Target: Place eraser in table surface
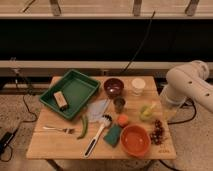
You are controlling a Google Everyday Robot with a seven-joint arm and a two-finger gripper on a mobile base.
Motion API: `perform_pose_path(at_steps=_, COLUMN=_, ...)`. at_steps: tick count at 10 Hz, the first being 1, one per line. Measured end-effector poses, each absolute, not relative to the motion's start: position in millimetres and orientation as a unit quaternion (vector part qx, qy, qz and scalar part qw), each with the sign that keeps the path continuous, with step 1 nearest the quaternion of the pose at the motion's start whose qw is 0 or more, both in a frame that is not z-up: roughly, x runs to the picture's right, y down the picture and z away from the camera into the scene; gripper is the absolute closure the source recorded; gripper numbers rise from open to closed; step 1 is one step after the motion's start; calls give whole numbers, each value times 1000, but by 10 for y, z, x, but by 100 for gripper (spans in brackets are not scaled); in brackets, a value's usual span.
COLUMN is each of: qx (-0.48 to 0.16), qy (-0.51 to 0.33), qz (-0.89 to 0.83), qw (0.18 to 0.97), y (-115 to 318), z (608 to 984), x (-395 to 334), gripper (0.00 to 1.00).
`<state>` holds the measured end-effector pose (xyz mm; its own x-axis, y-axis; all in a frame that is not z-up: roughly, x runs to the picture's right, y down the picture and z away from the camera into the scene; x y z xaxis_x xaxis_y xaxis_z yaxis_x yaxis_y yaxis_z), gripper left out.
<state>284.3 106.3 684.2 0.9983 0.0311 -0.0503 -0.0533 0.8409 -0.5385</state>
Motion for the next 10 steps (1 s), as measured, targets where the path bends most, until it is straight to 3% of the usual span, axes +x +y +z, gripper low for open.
perform_pose_path(at_steps=10, qx=-281, qy=12, qz=10, qw=959, y=1060, z=6851, x=2795, gripper=35)
